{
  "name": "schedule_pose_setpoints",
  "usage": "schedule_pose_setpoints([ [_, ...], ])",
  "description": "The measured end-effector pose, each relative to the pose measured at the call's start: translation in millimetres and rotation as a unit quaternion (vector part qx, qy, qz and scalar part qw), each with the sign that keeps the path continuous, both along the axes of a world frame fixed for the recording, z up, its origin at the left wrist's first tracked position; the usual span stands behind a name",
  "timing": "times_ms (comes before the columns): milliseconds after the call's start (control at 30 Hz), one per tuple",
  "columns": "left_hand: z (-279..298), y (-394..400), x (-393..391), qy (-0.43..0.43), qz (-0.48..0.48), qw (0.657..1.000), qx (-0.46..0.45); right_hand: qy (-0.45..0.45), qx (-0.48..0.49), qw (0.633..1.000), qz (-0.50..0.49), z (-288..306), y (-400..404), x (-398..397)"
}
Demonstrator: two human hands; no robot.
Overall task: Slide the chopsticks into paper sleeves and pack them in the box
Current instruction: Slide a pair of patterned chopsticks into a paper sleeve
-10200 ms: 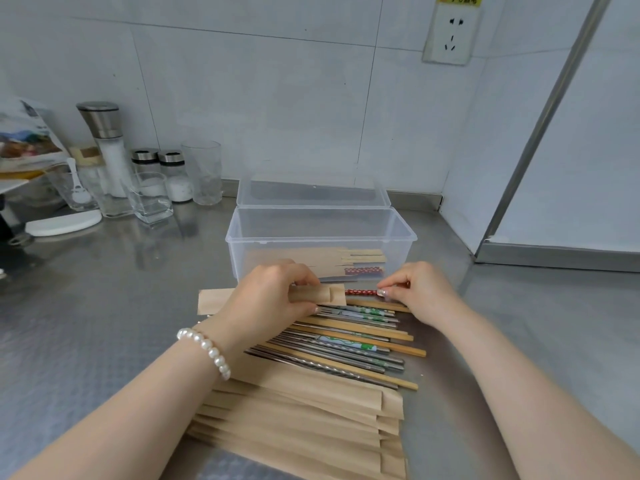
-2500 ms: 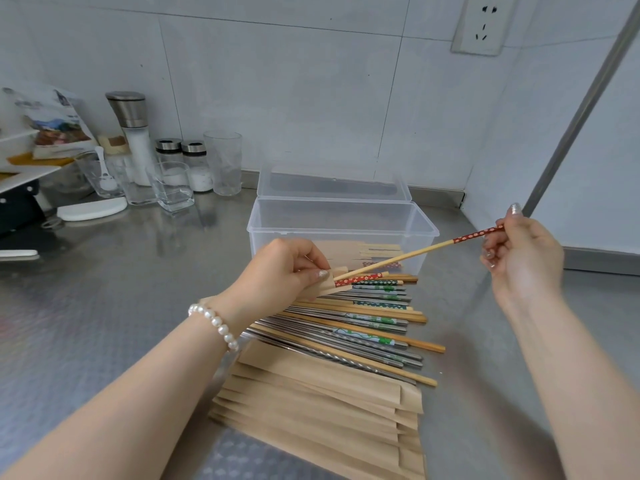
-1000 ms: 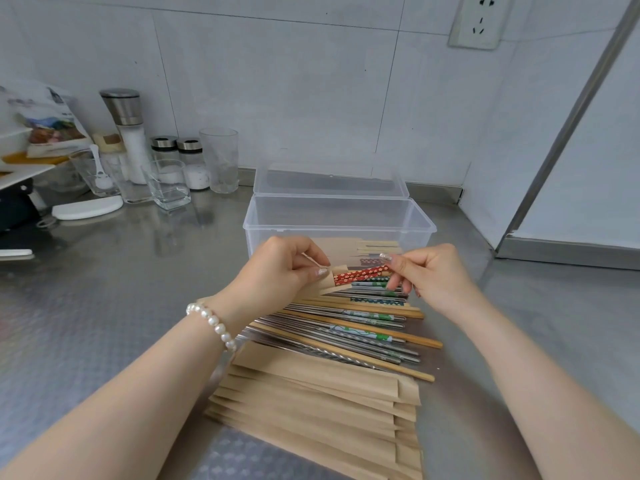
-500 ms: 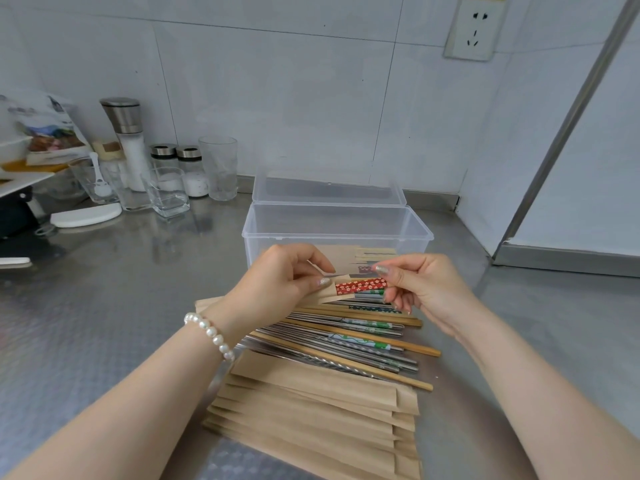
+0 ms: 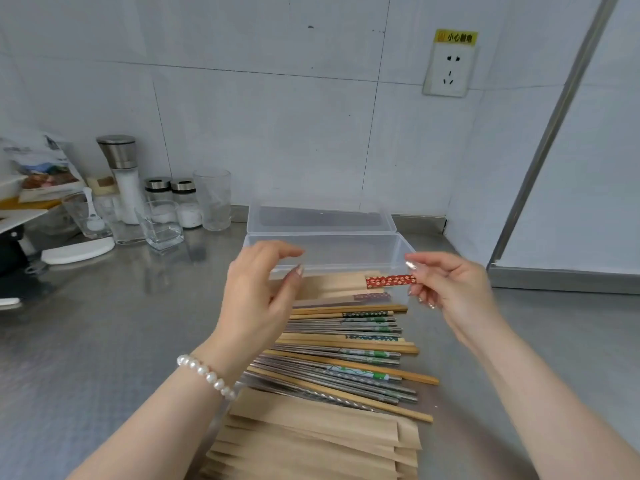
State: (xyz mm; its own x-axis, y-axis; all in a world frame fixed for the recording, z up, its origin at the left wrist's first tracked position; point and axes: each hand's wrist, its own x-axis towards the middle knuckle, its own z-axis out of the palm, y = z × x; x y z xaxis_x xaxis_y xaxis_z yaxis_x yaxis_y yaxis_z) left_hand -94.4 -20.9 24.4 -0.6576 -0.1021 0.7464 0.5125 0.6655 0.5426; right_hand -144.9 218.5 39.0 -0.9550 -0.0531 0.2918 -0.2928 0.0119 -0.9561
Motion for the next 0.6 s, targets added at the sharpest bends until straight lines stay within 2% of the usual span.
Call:
schedule_pose_setpoints([
  [67,1,-4,-2,0.042,0.034,0.998,0.014,0.02,-0.042,0.998,-0.05,9,15,-6],
  [200,-2,-6,-4,0.034,0.048,0.998,0.026,0.044,-0.042,0.991,-0.117,24,27,-19],
  [400,-3,-8,-6,-0.004,0.055,0.996,0.07,0.03,0.159,0.983,-0.086,31,3,-46],
  [600,-4,-8,-6,-0.052,0.026,0.993,0.106,0.015,0.295,0.954,-0.041,31,-28,-67],
])
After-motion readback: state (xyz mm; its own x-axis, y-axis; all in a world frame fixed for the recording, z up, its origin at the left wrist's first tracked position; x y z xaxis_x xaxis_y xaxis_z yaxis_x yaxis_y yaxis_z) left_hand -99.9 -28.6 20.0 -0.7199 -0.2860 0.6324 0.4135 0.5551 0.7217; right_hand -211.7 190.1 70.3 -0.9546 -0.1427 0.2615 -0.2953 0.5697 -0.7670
